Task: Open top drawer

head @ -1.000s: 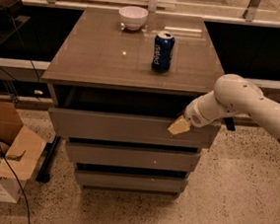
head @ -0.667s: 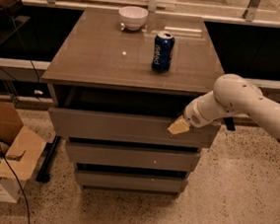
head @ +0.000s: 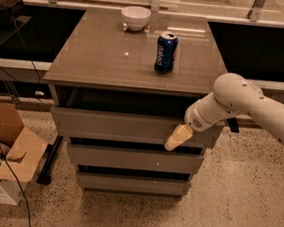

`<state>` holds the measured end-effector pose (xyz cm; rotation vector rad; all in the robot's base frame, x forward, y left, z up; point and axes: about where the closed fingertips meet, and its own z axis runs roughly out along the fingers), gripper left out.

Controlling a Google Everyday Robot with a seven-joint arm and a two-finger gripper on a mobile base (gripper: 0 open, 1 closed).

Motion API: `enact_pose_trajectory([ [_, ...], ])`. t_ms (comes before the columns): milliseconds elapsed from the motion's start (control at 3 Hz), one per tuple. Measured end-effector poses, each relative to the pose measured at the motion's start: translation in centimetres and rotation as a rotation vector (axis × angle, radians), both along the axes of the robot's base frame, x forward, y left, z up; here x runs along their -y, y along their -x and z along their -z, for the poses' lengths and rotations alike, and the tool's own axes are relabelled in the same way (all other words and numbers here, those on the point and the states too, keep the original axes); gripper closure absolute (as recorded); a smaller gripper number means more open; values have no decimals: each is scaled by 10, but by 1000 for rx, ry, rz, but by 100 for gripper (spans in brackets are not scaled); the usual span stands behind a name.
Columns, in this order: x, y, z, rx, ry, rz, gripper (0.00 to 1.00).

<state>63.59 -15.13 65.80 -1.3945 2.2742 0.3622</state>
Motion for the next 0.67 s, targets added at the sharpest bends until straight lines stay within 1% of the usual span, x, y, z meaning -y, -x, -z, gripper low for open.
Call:
enact_pose_trajectory([
  [333,6,29,6,-109,61,-74,19],
  [667,7,41,4,-153,88,-114,42],
])
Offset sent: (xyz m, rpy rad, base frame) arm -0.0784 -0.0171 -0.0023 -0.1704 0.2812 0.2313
